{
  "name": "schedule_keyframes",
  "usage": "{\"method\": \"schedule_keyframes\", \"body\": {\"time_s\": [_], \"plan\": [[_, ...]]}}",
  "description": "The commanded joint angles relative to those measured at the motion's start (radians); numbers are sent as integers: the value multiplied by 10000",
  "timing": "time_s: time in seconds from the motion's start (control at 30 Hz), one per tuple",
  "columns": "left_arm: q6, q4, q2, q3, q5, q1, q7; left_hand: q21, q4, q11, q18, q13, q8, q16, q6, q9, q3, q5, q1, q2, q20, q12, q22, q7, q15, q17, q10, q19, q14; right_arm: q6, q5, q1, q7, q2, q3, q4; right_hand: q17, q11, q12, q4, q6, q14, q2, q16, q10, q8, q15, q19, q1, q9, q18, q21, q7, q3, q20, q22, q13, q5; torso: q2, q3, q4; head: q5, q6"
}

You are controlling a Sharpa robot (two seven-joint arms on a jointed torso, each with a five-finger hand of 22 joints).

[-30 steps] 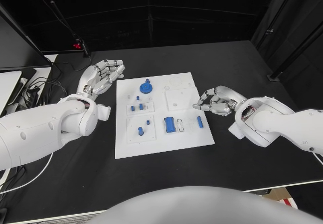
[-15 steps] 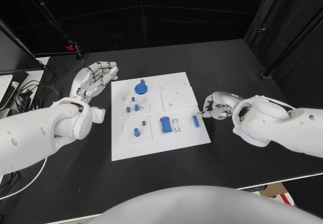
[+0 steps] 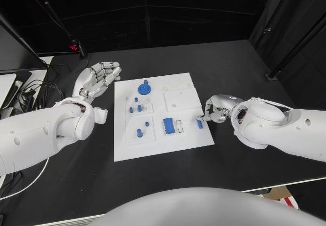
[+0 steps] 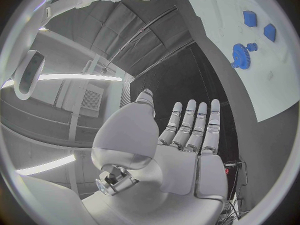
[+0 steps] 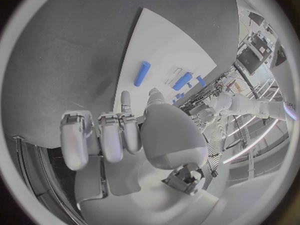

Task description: Assemble the parts on the task board

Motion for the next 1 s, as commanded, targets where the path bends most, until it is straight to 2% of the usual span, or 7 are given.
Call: {"method": "schedule_keyframes", "body": {"time_s": [0.03, 0.37, 0.53, 0.73, 0.9, 1.0], "plan": [[58, 26, -2, 10, 7, 12, 380, 35, 8, -5, -165, -13, 43, 29, -76, -16, -66, 50, -24, 112, 1, 34, -9, 1350, -4, -9, -49, 0, -91, 459, -228, -5, -226, 87, 2, -33, 2634, -72, 33, -11, 29, 1057, -10, 25, 1023, 54, -8, 1075, -73, -20, -150, 33, -21, -36, 18, 2635, 2631, -25, 3, 5, 10, -8, 0], [59, 31, -9, 10, 7, 12, 377, 35, 8, -5, -165, -13, 43, 29, -76, -16, -66, 50, -24, 112, 1, 34, -9, 1350, -4, -9, -49, 0, -91, 763, -225, -129, -333, 330, 2, -237, 2634, -65, 33, -56, -61, 1057, 24, 25, 1023, 41, -3, 1074, 157, -106, -149, 31, -10, 57, 16, 2634, 2631, -48, -9, -1, -11, 23, 0], [68, 29, -5, 10, 7, 12, 375, 36, 10, -4, -166, -13, 50, 38, -83, -16, -72, 50, -24, 131, 1, 40, -12, 1351, -4, -17, -55, -2, -96, 822, -222, -159, -334, 477, 2, -332, 2634, -65, 33, -64, -65, 1057, 37, 25, 1023, 51, -2, 1071, 272, -133, -148, 28, -10, 103, 17, 2632, 2631, -39, -9, 3, 4, 7, 0], [72, 27, -4, 10, 7, 12, 371, 37, 11, -4, -166, -13, 51, 40, -84, -16, -73, 49, -24, 135, 1, 41, -13, 1351, -4, -19, -56, -2, -96, 937, -221, -201, -337, 684, 2, -468, 2634, -64, 33, -69, -69, 1057, 57, 25, 1023, 62, 0, 1056, 409, -169, -141, 8, -11, 157, 18, 2624, 2631, -49, -12, -7, -10, 62, 0], [74, 22, 8, 11, 7, 12, 376, 37, 11, -4, -166, -13, 51, 40, -84, -16, -73, 49, -24, 135, 1, 41, -13, 1351, -4, -19, -56, -2, -96, 1053, -221, -213, -366, 818, 2, -575, 2634, -66, 33, -75, -83, 1057, 52, 25, 1023, 65, 4, 1043, 500, -194, -135, -11, -13, 187, 20, 2616, 2631, -32, 5, -1, 9, 0, 0], [77, 22, 9, 11, 7, 12, 375, 37, 11, -4, -166, -13, 51, 40, -84, -16, -73, 49, -24, 135, 1, 41, -13, 1351, -4, -19, -56, -2, -96, 1225, -221, -215, -426, 872, 2, -611, 2634, -67, 33, -92, -94, 1057, 34, 25, 1023, 72, 5, 1045, 644, -227, -137, -8, -16, 230, 22, 2617, 2631, -44, -6, -6, -10, 36, 0]]}}
